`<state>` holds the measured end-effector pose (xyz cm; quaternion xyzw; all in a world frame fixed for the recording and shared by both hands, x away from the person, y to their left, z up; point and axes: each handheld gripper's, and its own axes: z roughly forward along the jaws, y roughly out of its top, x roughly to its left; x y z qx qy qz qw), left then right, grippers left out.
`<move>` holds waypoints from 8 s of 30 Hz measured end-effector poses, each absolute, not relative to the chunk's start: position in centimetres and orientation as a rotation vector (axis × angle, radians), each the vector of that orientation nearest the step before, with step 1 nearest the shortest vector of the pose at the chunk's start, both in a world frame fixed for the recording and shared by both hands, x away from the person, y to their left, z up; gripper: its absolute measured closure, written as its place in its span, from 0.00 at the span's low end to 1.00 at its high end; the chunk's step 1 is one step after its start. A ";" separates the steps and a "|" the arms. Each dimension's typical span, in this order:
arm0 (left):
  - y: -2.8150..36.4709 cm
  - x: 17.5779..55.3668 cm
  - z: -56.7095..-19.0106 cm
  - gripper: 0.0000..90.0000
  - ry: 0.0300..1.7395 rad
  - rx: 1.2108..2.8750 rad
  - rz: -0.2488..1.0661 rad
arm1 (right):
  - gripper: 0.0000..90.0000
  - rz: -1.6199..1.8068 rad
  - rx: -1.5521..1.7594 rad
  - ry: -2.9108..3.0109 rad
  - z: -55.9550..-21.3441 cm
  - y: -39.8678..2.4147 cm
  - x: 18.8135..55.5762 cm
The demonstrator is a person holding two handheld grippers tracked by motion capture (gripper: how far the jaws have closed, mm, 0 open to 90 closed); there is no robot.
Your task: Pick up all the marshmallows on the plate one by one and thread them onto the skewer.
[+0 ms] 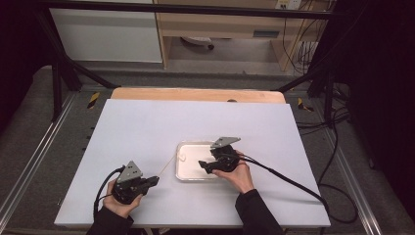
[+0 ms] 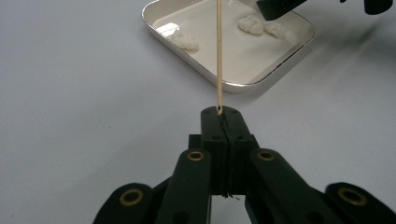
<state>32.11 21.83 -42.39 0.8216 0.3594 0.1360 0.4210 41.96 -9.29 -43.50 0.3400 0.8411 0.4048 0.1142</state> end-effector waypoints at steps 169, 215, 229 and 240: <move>17.1 30.1 -42.1 0.99 0.733 1.992 0.340 | 0.93 2.127 0.930 2.295 -39.3 -10.2 38.0; 17.0 30.6 -41.0 0.99 0.762 1.919 0.348 | 0.90 2.047 0.886 2.483 -41.7 -6.4 36.8; 18.2 31.1 -41.6 0.99 0.818 1.953 0.347 | 0.37 1.789 0.891 2.357 -40.0 -8.4 37.4; 19.5 31.5 -42.2 0.99 0.859 1.950 0.329 | 0.25 1.403 0.968 2.426 -41.6 -10.9 39.2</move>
